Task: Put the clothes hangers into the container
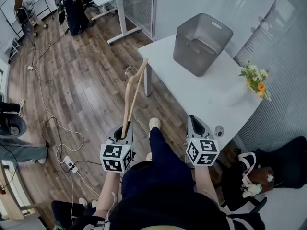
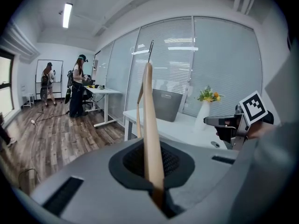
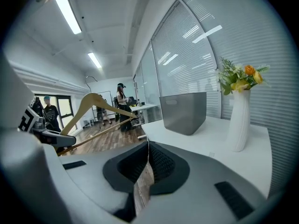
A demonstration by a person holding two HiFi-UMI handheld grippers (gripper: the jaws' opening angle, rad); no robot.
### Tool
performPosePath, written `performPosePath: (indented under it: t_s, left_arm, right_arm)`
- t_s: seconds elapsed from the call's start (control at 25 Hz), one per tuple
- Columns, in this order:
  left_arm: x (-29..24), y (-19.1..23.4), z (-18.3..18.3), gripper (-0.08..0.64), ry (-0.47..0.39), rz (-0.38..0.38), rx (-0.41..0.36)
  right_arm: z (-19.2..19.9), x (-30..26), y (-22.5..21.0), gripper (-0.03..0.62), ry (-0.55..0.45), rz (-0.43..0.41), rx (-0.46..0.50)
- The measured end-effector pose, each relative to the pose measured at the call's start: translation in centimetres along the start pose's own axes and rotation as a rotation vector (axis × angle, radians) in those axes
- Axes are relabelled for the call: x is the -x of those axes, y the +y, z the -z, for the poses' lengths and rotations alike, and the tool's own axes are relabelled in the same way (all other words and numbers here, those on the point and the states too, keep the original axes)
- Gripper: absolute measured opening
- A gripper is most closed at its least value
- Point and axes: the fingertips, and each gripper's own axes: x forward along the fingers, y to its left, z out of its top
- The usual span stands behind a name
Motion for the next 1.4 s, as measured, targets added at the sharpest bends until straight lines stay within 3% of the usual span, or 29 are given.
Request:
performPosePath:
  t_s: [0.44,1.4]
  left_arm:
    - [-3.7,1.8,-2.7,0.008,-0.006,-0.005,-0.002]
    - [-18.8,7.9,-12.8,0.008,-0.008,-0.012,-0.026]
  right_arm:
    - [-2.9,-4.4,-1.3,0.029,-0.009,-0.009,0.016]
    - [-10.9,-21.2,-6.1,0.029,0.000,-0.031,0.014]
